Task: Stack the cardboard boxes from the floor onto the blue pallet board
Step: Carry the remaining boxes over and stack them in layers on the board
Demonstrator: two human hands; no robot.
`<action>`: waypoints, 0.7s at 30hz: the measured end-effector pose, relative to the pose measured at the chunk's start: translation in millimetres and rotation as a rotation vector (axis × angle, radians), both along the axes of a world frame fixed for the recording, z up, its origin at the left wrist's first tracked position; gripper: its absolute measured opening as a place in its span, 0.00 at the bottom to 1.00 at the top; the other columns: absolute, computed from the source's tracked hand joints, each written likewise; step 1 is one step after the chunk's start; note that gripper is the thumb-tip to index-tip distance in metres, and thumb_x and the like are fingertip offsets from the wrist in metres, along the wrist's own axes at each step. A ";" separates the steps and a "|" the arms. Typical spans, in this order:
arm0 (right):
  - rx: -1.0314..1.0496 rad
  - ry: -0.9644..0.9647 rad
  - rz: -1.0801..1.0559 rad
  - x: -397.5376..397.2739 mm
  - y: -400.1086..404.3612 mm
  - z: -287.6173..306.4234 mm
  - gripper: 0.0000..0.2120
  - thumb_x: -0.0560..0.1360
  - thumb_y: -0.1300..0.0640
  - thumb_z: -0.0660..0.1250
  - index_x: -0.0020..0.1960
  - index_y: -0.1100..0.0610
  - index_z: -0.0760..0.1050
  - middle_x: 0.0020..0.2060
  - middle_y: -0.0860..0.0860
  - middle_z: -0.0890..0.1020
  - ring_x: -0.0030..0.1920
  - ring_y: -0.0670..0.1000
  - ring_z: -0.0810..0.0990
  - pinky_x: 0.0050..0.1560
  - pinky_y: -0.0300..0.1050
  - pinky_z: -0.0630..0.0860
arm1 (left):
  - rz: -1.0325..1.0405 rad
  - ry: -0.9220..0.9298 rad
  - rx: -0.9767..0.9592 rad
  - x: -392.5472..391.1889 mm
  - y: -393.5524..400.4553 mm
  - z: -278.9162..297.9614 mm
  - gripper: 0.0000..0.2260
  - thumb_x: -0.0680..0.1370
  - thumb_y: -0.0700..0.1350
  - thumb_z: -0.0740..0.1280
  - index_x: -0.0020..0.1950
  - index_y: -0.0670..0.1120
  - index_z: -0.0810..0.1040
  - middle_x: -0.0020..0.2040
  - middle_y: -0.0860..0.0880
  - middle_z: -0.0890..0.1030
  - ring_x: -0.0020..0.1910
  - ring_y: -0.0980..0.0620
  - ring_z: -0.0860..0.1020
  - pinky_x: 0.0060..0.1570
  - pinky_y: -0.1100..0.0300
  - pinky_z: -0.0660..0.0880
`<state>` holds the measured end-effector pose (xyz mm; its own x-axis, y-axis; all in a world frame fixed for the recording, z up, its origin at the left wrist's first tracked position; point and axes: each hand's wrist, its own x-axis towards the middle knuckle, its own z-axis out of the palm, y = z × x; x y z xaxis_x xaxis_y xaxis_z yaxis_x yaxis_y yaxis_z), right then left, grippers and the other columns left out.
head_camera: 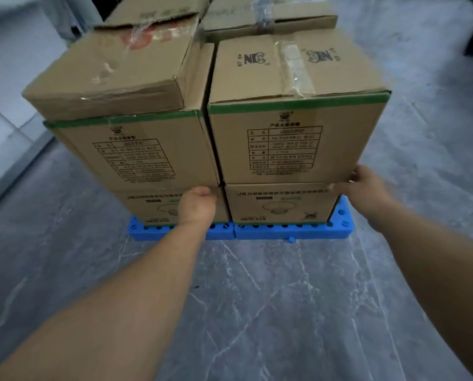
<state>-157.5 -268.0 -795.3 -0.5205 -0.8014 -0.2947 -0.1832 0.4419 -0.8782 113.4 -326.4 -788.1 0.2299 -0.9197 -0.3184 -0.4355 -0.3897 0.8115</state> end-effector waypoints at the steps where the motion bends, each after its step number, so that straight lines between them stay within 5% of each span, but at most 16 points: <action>1: -0.040 -0.037 0.019 0.0 -3.3 -0.9 0.19 0.71 0.60 0.71 0.59 0.52 0.69 0.53 0.49 0.78 0.54 0.54 0.76 0.49 0.48 0.72 | 0.023 0.013 0.001 -1.2 -0.3 -1.5 0.15 0.78 0.40 0.61 0.65 0.44 0.73 0.59 0.43 0.78 0.56 0.44 0.77 0.58 0.55 0.74; 5: -0.106 -0.112 0.066 -0.2 -8.7 0.9 0.21 0.71 0.60 0.71 0.61 0.52 0.70 0.49 0.46 0.77 0.51 0.51 0.76 0.50 0.47 0.73 | 0.148 0.038 0.006 -3.8 -1.5 -2.8 0.21 0.78 0.40 0.60 0.71 0.44 0.64 0.54 0.45 0.75 0.47 0.48 0.74 0.48 0.58 0.72; 9: -0.087 -0.079 0.118 -3.3 -7.6 0.5 0.21 0.72 0.59 0.69 0.64 0.52 0.69 0.51 0.46 0.77 0.52 0.50 0.75 0.50 0.47 0.72 | 0.233 0.202 0.026 -1.4 -4.5 -0.3 0.25 0.77 0.39 0.60 0.73 0.48 0.60 0.65 0.46 0.73 0.60 0.45 0.74 0.64 0.51 0.70; 16: -0.073 -0.070 0.151 -9.5 -5.9 2.8 0.23 0.72 0.61 0.69 0.65 0.50 0.69 0.54 0.44 0.77 0.54 0.50 0.75 0.52 0.47 0.71 | 0.213 0.232 0.092 -2.9 -0.9 8.6 0.28 0.78 0.36 0.55 0.77 0.48 0.52 0.70 0.45 0.69 0.67 0.44 0.69 0.69 0.50 0.65; 18: -0.088 -0.084 0.144 -10.6 -8.3 5.0 0.26 0.71 0.63 0.69 0.66 0.50 0.68 0.55 0.44 0.76 0.54 0.50 0.75 0.52 0.46 0.70 | 0.185 0.245 0.102 -7.7 3.0 10.3 0.22 0.80 0.37 0.54 0.74 0.45 0.58 0.67 0.45 0.71 0.64 0.44 0.72 0.66 0.52 0.68; 21: -0.083 -0.087 0.153 -11.4 -10.2 7.9 0.27 0.71 0.65 0.69 0.66 0.50 0.68 0.55 0.44 0.76 0.55 0.50 0.74 0.53 0.46 0.69 | 0.141 0.269 0.129 -17.7 10.7 13.9 0.09 0.80 0.38 0.56 0.58 0.46 0.69 0.45 0.48 0.77 0.43 0.51 0.77 0.49 0.58 0.74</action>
